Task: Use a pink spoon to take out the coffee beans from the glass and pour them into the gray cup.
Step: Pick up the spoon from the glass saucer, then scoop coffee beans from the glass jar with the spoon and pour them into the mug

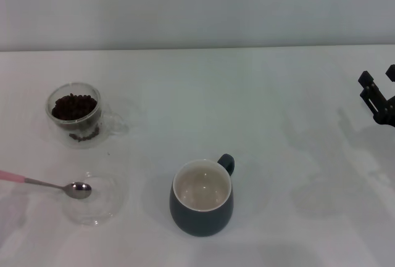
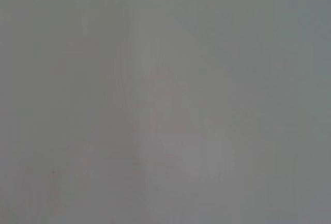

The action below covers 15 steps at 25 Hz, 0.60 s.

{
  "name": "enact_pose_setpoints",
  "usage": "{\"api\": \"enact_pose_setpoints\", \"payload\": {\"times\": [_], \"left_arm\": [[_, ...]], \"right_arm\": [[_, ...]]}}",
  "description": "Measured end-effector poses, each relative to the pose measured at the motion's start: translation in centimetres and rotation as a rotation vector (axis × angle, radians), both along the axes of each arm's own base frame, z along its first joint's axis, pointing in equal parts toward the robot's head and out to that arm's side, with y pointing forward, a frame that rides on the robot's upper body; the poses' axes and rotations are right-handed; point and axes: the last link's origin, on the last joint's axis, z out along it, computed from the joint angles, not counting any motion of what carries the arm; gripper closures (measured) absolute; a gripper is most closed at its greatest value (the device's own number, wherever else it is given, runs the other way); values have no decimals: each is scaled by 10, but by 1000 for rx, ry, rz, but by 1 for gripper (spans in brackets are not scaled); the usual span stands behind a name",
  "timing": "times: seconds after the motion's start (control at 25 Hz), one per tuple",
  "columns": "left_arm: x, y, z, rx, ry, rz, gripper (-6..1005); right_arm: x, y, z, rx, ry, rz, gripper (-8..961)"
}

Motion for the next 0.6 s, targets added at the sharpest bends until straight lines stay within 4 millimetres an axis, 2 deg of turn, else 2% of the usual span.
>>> {"api": "enact_pose_setpoints", "payload": {"times": [0.36, 0.6], "left_arm": [[2, -3, 26, 46, -26, -77, 869], [7, 5, 49, 91, -3, -159, 868]], "right_arm": [[2, -1, 2, 14, 7, -15, 340], [2, 1, 3, 19, 7, -14, 340]]}}
